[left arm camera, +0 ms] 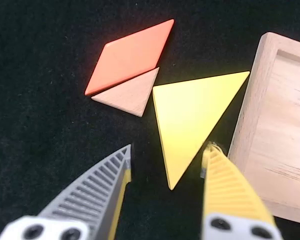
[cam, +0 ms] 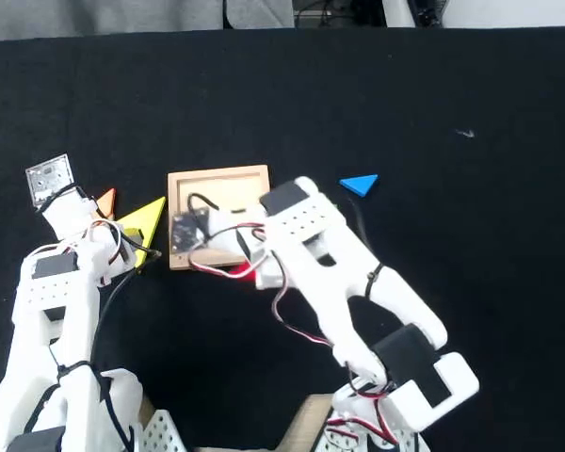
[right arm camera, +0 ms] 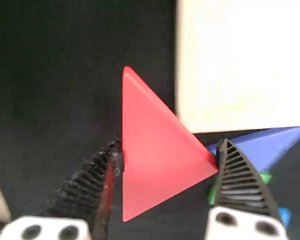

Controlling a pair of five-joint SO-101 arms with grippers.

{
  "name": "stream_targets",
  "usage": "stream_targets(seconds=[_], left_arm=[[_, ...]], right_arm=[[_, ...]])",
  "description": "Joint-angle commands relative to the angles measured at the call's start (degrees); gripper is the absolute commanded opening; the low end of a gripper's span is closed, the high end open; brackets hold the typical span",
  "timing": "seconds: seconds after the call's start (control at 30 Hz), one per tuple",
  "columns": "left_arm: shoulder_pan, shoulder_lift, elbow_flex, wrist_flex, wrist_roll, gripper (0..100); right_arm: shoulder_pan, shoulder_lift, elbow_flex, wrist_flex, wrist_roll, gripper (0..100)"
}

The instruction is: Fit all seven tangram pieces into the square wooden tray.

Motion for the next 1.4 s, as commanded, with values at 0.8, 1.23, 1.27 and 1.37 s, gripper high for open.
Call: stream_targets(seconds=[0.8, 1.23, 1.27, 1.37], left_arm=[[-16.22, -0.53, 2.86, -0.70, -4.13, 23], [-15.96, -0.53, 2.77, -1.05, -4.13, 23], [-15.96, -0.53, 2.77, -1.05, -4.13, 23], [-15.96, -0.53, 2.77, -1.05, -4.13, 23]], right_arm=[[-8.35, 44.35, -60.00, 16.97, -0.88, 24.7], [-5.80, 45.67, -60.26, 16.79, -0.88, 24.8], [-5.80, 45.67, -60.09, 16.79, -0.88, 24.8], [-5.98, 45.76, -59.91, 16.70, -0.97, 24.8]])
